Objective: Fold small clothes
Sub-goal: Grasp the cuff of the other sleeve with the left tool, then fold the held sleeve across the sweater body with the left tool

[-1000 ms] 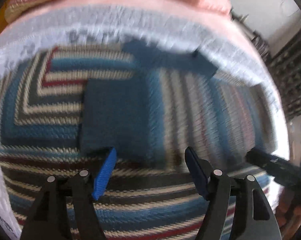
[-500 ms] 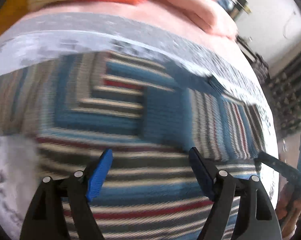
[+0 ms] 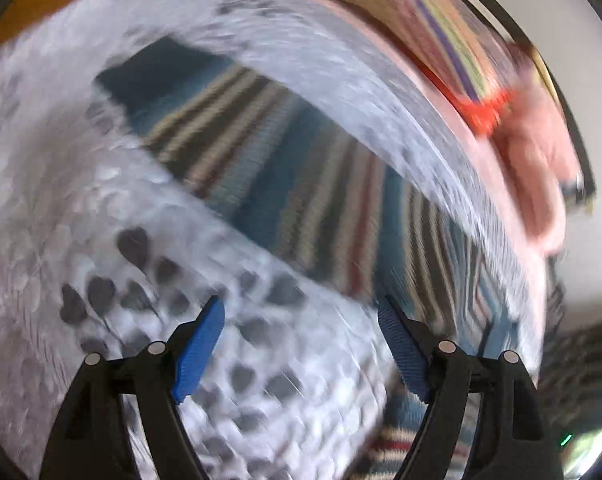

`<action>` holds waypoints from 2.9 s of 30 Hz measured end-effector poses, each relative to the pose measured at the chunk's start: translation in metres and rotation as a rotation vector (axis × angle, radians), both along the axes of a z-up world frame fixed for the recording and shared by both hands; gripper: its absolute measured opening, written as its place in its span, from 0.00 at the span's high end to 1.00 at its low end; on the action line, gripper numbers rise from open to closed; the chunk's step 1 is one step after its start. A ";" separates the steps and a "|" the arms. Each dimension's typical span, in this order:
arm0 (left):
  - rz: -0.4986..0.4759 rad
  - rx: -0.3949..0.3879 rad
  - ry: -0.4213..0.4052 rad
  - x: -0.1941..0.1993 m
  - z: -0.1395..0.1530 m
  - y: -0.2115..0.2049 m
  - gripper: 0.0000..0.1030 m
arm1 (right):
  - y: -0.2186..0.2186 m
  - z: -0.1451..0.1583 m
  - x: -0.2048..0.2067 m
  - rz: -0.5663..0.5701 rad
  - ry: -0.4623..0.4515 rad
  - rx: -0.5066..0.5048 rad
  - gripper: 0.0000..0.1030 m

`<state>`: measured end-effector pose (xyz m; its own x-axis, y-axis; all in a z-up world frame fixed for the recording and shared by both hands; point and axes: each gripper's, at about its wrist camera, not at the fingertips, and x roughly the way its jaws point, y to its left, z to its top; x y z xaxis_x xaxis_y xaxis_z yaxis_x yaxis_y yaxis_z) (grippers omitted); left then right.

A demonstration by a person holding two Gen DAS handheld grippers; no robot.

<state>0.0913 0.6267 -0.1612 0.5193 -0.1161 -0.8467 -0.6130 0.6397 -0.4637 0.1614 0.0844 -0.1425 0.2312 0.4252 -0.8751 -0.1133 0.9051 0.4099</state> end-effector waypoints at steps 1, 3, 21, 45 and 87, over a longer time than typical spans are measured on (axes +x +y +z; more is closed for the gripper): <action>0.031 -0.035 -0.007 -0.001 -0.007 0.011 0.23 | 0.000 -0.001 0.000 -0.002 0.004 -0.002 0.45; 0.097 -0.126 -0.041 -0.004 -0.023 0.032 0.23 | 0.000 -0.003 0.000 -0.008 0.011 -0.008 0.45; 0.265 -0.148 -0.143 0.022 -0.030 0.103 0.85 | 0.002 -0.015 -0.006 0.003 0.031 -0.090 0.45; -0.259 -0.091 -0.430 0.072 0.086 -0.128 0.88 | -0.023 0.003 -0.022 -0.026 -0.003 -0.087 0.45; -0.349 -0.033 -0.119 0.106 0.001 -0.144 0.40 | 0.148 0.007 0.065 0.131 0.091 0.125 0.45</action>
